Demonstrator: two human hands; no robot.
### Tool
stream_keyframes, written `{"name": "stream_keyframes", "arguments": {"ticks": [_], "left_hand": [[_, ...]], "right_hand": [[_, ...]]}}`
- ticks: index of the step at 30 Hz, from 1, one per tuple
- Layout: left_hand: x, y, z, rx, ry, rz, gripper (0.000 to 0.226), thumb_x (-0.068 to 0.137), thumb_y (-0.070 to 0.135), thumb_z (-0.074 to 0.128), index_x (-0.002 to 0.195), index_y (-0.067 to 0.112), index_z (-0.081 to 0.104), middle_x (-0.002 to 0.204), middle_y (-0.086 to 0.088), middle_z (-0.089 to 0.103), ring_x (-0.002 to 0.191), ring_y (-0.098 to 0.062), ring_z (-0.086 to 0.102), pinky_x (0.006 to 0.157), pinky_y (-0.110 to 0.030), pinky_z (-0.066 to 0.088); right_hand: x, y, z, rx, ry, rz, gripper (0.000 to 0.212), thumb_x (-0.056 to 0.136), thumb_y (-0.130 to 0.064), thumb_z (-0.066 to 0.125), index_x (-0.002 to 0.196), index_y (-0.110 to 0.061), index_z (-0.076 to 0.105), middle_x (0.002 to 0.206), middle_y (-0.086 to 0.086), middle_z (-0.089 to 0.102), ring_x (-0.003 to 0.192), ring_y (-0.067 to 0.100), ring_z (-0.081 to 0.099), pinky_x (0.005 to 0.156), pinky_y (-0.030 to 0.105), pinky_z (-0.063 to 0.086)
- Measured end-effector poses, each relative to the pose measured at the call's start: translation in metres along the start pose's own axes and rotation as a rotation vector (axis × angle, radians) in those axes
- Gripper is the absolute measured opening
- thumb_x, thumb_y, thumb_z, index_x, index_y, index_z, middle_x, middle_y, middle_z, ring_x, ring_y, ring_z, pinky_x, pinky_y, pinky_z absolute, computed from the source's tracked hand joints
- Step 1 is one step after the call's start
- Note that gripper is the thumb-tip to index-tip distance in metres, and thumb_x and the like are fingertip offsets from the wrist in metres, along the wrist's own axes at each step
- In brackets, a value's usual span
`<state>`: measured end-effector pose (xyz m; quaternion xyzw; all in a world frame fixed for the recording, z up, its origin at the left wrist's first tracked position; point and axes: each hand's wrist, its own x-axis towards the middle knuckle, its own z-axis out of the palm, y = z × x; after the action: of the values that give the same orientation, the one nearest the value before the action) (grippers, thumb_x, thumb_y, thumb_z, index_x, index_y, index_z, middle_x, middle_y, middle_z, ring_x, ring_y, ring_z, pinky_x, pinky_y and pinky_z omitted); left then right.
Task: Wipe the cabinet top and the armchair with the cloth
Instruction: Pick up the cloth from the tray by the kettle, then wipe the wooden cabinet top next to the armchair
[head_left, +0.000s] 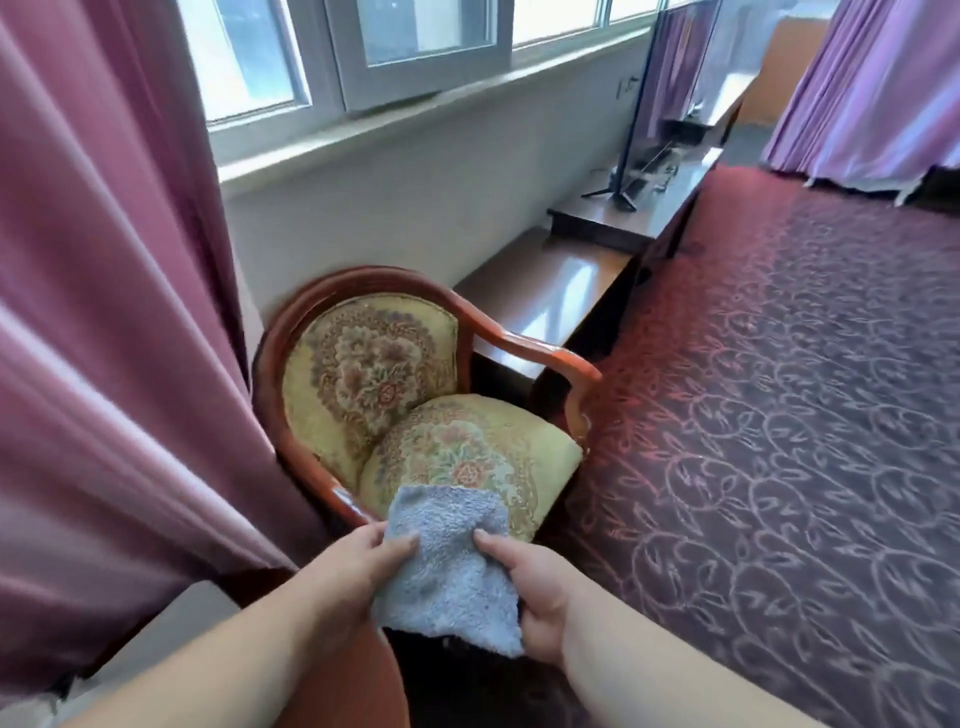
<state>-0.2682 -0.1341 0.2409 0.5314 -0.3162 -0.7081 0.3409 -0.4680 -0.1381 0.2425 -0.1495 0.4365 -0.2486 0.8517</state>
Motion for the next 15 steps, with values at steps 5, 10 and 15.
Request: {"name": "stream_keyframes", "arguments": {"ticks": [5, 10, 15], "left_hand": [[0.084, -0.022, 0.109, -0.020, 0.037, -0.068, 0.033, 0.078, 0.014, 0.070, 0.105, -0.005, 0.067, 0.104, -0.032, 0.070, 0.089, -0.043, 0.071, 0.066, -0.040, 0.058], [0.133, -0.018, 0.201, -0.040, 0.051, -0.065, 0.041, 0.082, 0.003, 0.068, 0.120, 0.000, 0.054, 0.110, -0.032, 0.068, 0.097, -0.049, 0.067, 0.074, -0.049, 0.057], [0.167, 0.028, 0.253, -0.005, 0.105, -0.012, 0.027, 0.091, 0.007, 0.061, 0.118, 0.009, 0.056, 0.105, -0.024, 0.072, 0.094, -0.043, 0.070, 0.073, -0.047, 0.058]], "right_hand": [[-0.024, -0.071, -0.116, -0.003, -0.006, 0.021, 0.041, 0.084, -0.029, 0.061, 0.106, 0.003, 0.072, 0.120, 0.027, 0.066, 0.109, 0.039, 0.065, 0.096, 0.050, 0.050], [-0.055, -0.133, -0.198, 0.030, 0.041, 0.063, 0.045, 0.092, -0.036, 0.059, 0.108, 0.004, 0.071, 0.120, 0.026, 0.066, 0.108, 0.039, 0.065, 0.089, 0.049, 0.053], [-0.065, -0.193, -0.230, 0.036, 0.057, 0.103, 0.042, 0.094, -0.032, 0.057, 0.109, 0.005, 0.070, 0.114, 0.027, 0.068, 0.099, 0.041, 0.069, 0.071, 0.047, 0.059]]}}
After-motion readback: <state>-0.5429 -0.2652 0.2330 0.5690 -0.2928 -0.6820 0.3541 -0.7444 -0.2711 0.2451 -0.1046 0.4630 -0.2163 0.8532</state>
